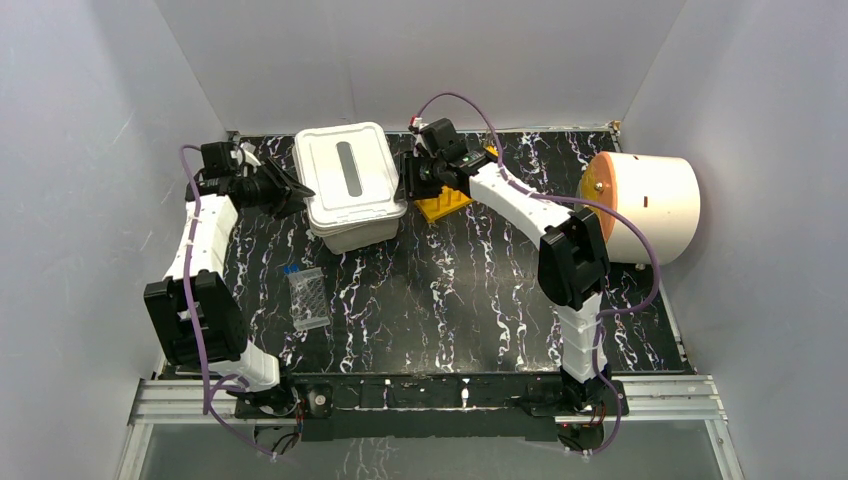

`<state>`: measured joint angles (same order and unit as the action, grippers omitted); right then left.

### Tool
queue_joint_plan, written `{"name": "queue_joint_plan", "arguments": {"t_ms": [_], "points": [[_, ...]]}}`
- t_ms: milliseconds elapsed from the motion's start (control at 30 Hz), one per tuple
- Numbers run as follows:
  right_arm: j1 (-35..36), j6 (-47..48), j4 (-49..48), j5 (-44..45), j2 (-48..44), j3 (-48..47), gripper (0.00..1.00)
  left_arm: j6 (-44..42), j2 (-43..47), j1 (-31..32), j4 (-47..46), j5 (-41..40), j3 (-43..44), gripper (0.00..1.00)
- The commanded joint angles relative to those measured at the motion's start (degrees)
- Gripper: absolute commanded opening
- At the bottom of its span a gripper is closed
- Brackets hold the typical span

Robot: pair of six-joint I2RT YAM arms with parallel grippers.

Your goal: Organize the chemistry lab equipment

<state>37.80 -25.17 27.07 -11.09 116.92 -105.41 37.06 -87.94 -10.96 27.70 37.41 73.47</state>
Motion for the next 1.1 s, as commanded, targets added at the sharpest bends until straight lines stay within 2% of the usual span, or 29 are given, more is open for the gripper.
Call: {"name": "queue_joint_plan", "arguments": {"t_ms": [0,133,333,433,633,933,1067], "points": [[0.25,-1.03,-1.01,-0.47,-0.20,-2.87,0.46,-2.94,1.46,-0.86,4.01,-9.75,4.12,0.44],[0.43,-1.77,-1.51,0.06,-0.04,-2.95,0.44,-4.45,0.85,-0.82,4.30,-14.15,4.49,0.55],[0.52,1.18,-2.32,-0.71,0.65,-3.92,0.43,-5.49,0.10,-0.81,4.19,-12.84,3.64,0.70],[0.57,2.20,-3.38,-1.76,1.02,-4.16,0.41,-5.51,-0.40,-0.82,3.58,-11.20,2.85,0.74],[0.52,4.39,-3.65,-2.93,2.14,-5.79,0.38,-5.15,-1.67,-0.79,2.86,-9.15,1.48,0.73],[0.52,3.20,-2.42,-2.04,3.41,-7.71,0.39,-5.54,-3.89,-0.82,2.05,-10.62,0.71,0.57],[0.52,1.12,-1.58,-1.01,3.63,-7.88,0.42,-5.68,-4.80,-0.82,2.01,-12.42,1.05,0.55]]}}
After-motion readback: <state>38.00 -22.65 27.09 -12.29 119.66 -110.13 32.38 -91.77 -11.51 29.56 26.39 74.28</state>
